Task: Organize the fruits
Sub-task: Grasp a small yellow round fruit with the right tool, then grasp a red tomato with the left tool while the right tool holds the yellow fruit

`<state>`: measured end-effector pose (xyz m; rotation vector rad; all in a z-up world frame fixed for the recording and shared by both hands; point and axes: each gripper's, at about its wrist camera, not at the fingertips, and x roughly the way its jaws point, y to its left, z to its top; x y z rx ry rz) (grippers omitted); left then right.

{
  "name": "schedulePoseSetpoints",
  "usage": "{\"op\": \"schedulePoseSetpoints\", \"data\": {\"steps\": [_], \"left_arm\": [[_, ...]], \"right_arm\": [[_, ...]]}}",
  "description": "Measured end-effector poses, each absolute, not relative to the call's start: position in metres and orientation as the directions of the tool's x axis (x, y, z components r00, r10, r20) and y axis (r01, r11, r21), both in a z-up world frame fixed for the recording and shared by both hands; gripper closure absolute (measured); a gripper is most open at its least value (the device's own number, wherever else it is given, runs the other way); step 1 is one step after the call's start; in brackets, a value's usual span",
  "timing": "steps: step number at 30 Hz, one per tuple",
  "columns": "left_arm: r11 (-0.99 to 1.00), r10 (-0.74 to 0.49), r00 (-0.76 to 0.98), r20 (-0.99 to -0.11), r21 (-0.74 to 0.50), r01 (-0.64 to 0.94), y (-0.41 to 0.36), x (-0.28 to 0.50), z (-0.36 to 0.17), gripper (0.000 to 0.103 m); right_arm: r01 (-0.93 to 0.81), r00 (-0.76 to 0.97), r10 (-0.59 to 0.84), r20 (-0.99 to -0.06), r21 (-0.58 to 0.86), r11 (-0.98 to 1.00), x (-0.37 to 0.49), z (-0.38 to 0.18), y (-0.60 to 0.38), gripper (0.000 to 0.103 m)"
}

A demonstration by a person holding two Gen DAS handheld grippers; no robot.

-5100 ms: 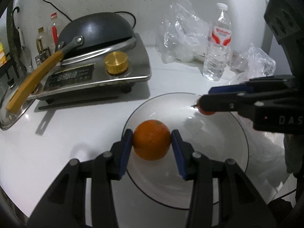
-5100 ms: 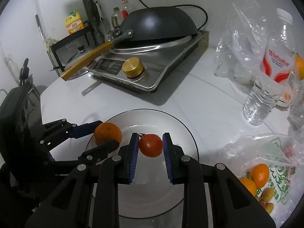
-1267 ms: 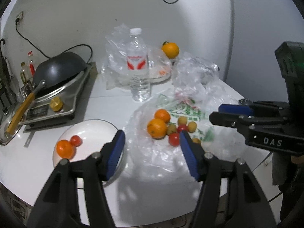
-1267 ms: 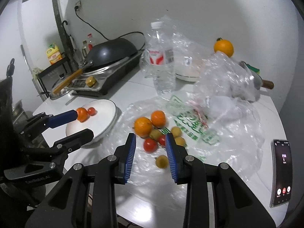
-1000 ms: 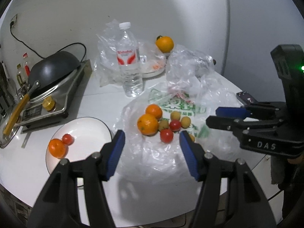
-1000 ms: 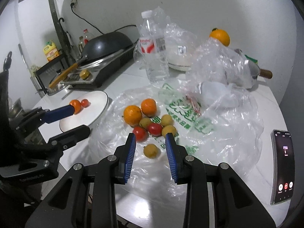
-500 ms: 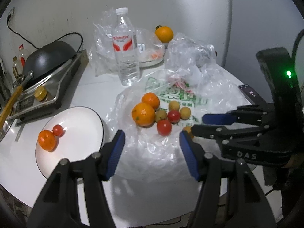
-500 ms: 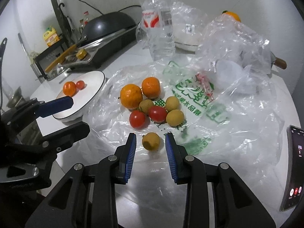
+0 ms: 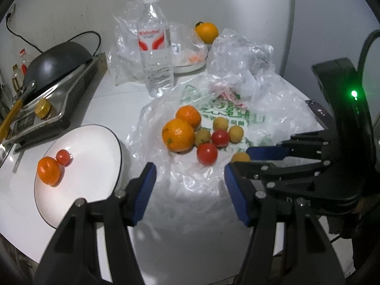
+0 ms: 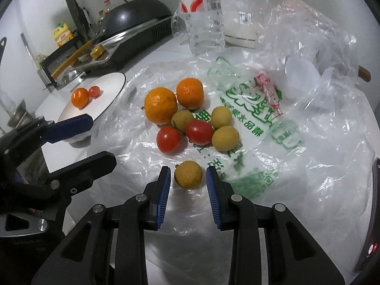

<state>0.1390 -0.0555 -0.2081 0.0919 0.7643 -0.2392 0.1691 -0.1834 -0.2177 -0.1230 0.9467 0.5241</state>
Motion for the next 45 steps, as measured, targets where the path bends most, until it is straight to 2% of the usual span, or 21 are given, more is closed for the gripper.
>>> {"op": "schedulePoseSetpoints", "data": {"steps": [1, 21, 29, 31, 38, 42, 45], "left_arm": [[0.969, -0.179, 0.699, -0.692, 0.0, 0.248, -0.056, 0.139, -0.208, 0.042], [0.964, -0.157, 0.668, -0.728, 0.035, 0.264, -0.087, 0.163, -0.214, 0.043], [0.959, -0.151, 0.622, -0.768, 0.039, 0.281, -0.097, 0.184, -0.228, 0.055], [0.959, -0.148, 0.608, -0.78, 0.037, 0.281, -0.098, 0.188, -0.232, 0.063], [0.957, -0.158, 0.579, -0.8, 0.02, 0.289, -0.101, 0.198, -0.241, 0.067], [0.957, -0.159, 0.569, -0.807, 0.016, 0.289, -0.1, 0.202, -0.245, 0.075], [0.953, -0.166, 0.57, -0.805, 0.016, 0.301, -0.099, 0.201, -0.244, 0.075]], "right_arm": [[-0.483, 0.471, 0.374, -0.799, 0.122, 0.867, 0.169, -0.217, -0.184, 0.077], [-0.491, 0.526, 0.443, -0.726, 0.166, 0.855, 0.177, -0.186, -0.22, 0.077], [-0.488, 0.532, 0.459, -0.712, 0.186, 0.853, 0.185, -0.186, -0.23, 0.077], [-0.488, 0.531, 0.461, -0.711, 0.188, 0.852, 0.187, -0.187, -0.231, 0.077], [-0.487, 0.529, 0.465, -0.71, 0.195, 0.851, 0.191, -0.188, -0.234, 0.077], [-0.487, 0.529, 0.465, -0.71, 0.194, 0.852, 0.191, -0.188, -0.234, 0.077], [-0.484, 0.534, 0.461, -0.709, 0.191, 0.854, 0.192, -0.188, -0.234, 0.077]]}}
